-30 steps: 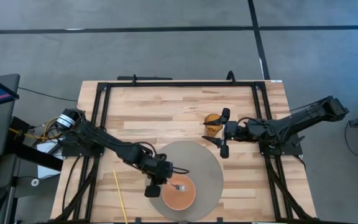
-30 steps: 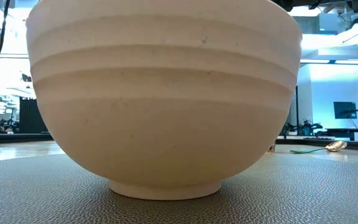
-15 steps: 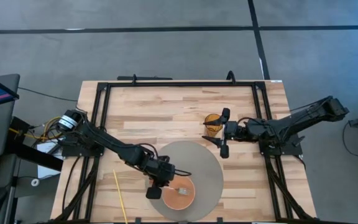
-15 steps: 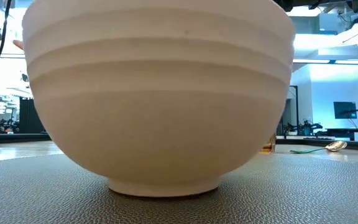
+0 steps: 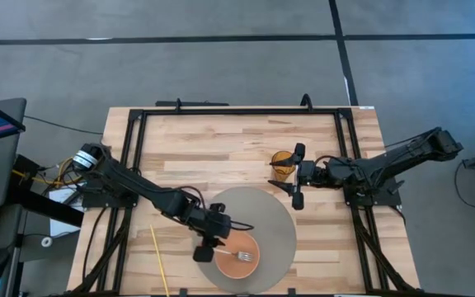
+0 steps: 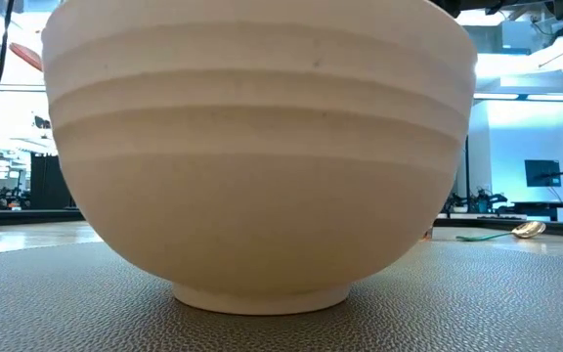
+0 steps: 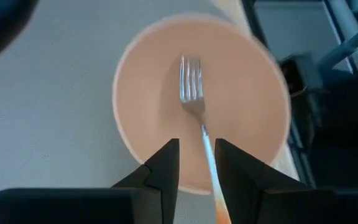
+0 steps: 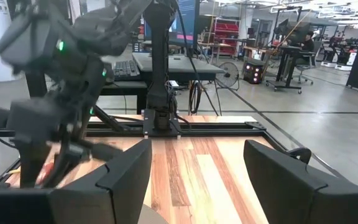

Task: Pick & Place Utensil
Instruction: Put the green spoon into the orange bowl

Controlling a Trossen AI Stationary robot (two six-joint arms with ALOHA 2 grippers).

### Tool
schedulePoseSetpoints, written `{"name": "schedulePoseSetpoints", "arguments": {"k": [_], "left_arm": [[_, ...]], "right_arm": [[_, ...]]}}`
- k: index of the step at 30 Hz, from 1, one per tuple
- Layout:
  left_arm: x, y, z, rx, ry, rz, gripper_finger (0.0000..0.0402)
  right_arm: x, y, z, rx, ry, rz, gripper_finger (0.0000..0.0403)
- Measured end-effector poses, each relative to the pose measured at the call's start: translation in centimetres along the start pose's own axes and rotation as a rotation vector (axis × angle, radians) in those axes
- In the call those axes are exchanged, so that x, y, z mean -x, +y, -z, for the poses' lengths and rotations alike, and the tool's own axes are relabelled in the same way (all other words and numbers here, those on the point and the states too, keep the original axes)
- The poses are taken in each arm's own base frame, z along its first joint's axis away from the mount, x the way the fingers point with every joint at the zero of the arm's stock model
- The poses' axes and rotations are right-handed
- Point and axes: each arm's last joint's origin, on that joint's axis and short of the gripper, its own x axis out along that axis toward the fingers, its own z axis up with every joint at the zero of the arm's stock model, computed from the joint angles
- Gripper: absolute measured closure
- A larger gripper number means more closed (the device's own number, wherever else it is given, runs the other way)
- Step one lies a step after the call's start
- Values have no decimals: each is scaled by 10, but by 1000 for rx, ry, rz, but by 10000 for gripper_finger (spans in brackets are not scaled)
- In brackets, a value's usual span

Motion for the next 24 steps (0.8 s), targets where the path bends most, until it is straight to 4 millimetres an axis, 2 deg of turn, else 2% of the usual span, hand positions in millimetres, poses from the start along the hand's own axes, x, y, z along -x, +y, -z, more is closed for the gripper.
{"name": "schedulePoseSetpoints", "arguments": {"k": [6, 10, 15, 24], "left_arm": [[49, -3, -11, -2, -151, -40, 298], [83, 0, -1, 7, -240, -114, 301], [112, 9, 27, 21, -304, -198, 302], [138, 29, 90, 54, -388, -380, 302]], "right_arm": [[0, 0, 0, 1, 0, 0, 154], [0, 0, 0, 0, 0, 0, 154], [0, 0, 0, 0, 0, -2, 154], [0, 0, 0, -1, 0, -3, 154]]}}
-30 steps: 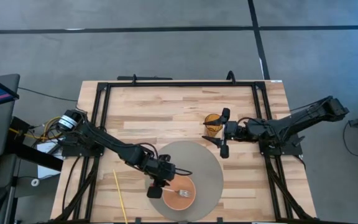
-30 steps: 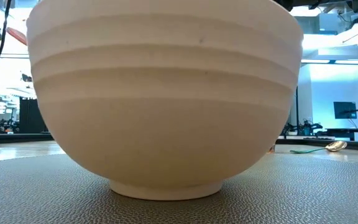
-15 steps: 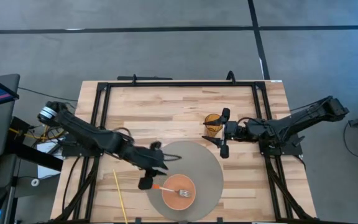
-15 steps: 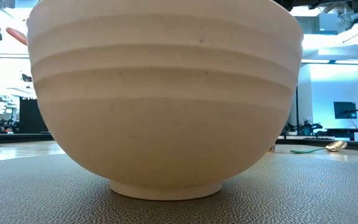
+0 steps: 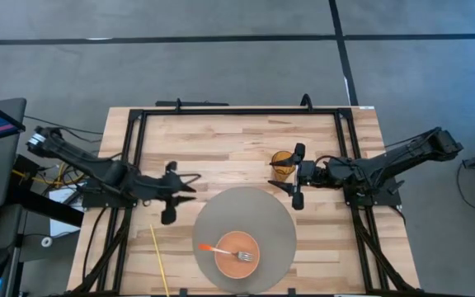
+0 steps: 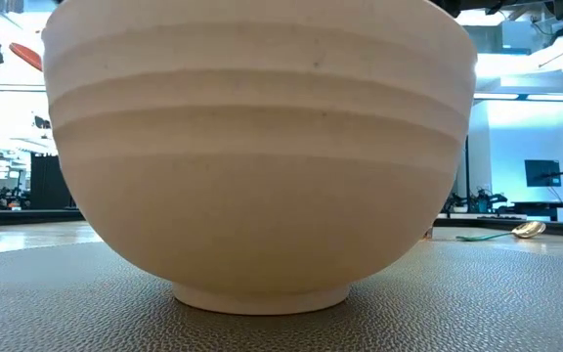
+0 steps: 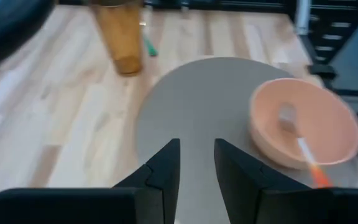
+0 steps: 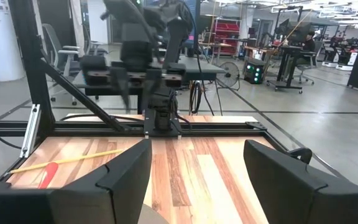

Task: Pick & Place Utensil
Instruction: Put the green spoon into the orange bowl

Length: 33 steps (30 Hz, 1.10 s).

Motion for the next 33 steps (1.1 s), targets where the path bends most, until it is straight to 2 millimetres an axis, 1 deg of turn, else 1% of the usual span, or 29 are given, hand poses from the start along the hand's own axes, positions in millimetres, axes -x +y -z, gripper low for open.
{"name": "schedulePoseSetpoints", "arguments": {"k": [5, 9, 14, 18, 23, 26, 29, 31, 33], "left_arm": [[8, 13, 27, 11, -31, -67, 302], [8, 16, 41, 23, -59, -73, 302], [8, 18, 46, 20, -59, -77, 302], [8, 18, 45, 22, -69, -91, 302], [8, 19, 43, -22, -97, -159, 302], [9, 20, 41, -26, -119, -200, 302], [9, 20, 41, -22, -125, -203, 302], [9, 20, 40, -22, -126, -203, 302], [9, 20, 40, -21, -127, -203, 302]], "right_arm": [[-1, 1, 1, -15, 6, -22, 154], [0, 4, 2, -55, 16, -78, 154], [4, 16, 5, -59, 46, -140, 154], [11, 28, 13, -116, 139, -192, 154], [19, 34, 31, -164, 336, -202, 154], [24, 32, 45, -254, 497, -144, 154], [32, 29, 58, -349, 659, -82, 154], [37, 27, 66, -360, 752, -53, 154], [43, 24, 72, -332, 837, -25, 154]]}}
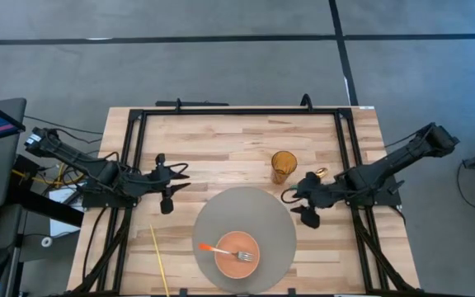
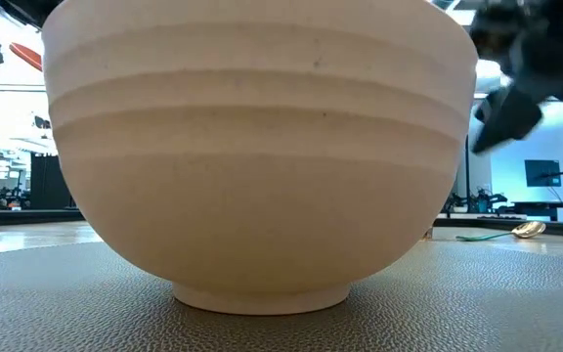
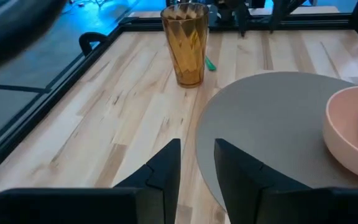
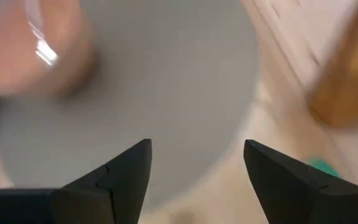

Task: Pick & Place Utensil
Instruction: Put the green spoon into the orange bowl

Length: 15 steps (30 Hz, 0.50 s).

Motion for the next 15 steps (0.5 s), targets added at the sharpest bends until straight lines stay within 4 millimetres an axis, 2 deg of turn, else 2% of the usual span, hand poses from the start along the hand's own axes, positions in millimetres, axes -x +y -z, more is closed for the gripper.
{"name": "schedulePoseSetpoints", "arguments": {"k": [8, 15], "left_arm": [[0, 0, -2, 12, -16, 2, 302], [0, 0, -2, 3, -21, 3, 302]], "right_arm": [[0, -35, 16, -17, 237, 255, 154], [-6, -56, 14, 2, 271, 362, 154]]}}
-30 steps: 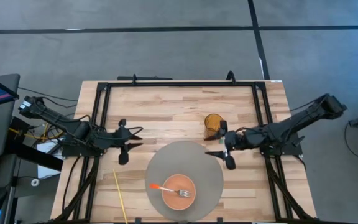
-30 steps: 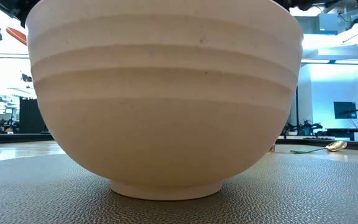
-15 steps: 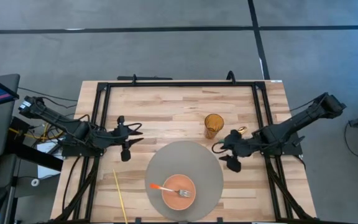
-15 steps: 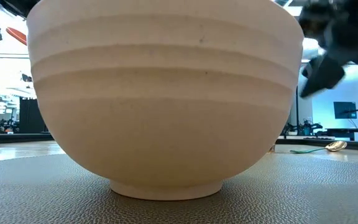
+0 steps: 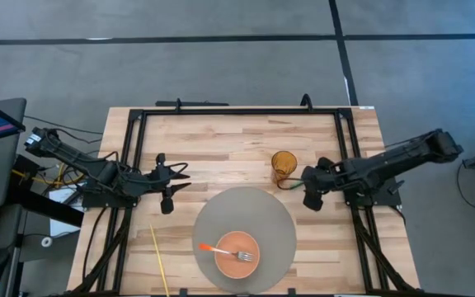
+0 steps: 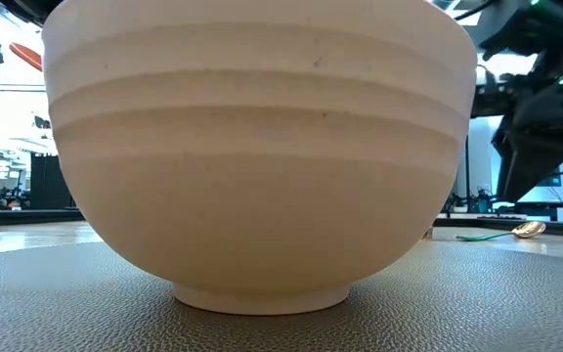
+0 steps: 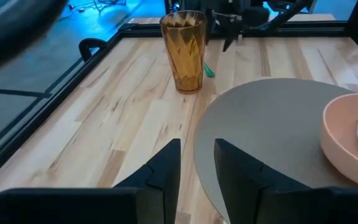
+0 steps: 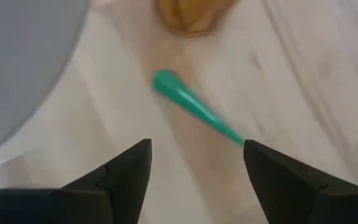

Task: Pick & Place Utensil
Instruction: Put the green spoon into the orange bowl

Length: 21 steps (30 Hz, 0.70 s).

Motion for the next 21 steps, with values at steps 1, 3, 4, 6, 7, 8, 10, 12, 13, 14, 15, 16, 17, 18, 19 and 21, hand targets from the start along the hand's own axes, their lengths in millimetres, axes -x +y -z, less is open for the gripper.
{"name": "schedulePoseSetpoints", "arguments": {"k": [1, 3, 4, 6, 7, 8, 10, 12, 13, 14, 15, 16, 17, 18, 19, 21], "left_arm": [[0, 0, 0, 0, -1, 0, 302], [0, 0, 0, 0, -2, 0, 302], [0, 0, 0, 0, -3, 0, 302], [0, 0, 0, 1, -4, 1, 302], [0, 0, 0, 2, -4, 1, 302], [0, 0, -1, 2, -5, 1, 302], [0, 0, -1, 4, -7, 1, 302], [0, 0, -1, 3, -7, 1, 302], [0, 0, -1, 4, -7, 1, 302], [0, 0, -1, 4, -7, 1, 302], [0, 0, -1, 4, -7, 1, 302], [0, 0, -1, 4, -7, 1, 302], [0, 0, -1, 4, -7, 1, 302], [0, 0, -1, 4, -7, 2, 302], [0, 0, -1, 4, -7, 1, 302], [0, 0, -1, 4, -7, 1, 302]], "right_arm": [[-2, -2, -1, 4, 8, 10, 154], [-8, -6, -4, -5, 33, 35, 154], [-11, -8, -5, -8, 50, 47, 154], [-17, -10, -6, -23, 84, 68, 154], [-20, -12, -7, -34, 98, 75, 154], [-24, -12, -8, -41, 118, 76, 154], [-29, -14, -8, -51, 153, 87, 154], [-34, -15, -9, -61, 173, 100, 154], [-36, -16, -9, -61, 184, 103, 154], [-37, -16, -9, -66, 200, 99, 154], [-39, -17, -8, -67, 210, 106, 154], [-41, -17, -9, -70, 220, 104, 154], [-43, -18, -9, -60, 222, 111, 154], [-45, -17, -10, -50, 228, 110, 154], [-48, -17, -11, -34, 238, 113, 154], [-52, -17, -11, 8, 256, 116, 154]]}}
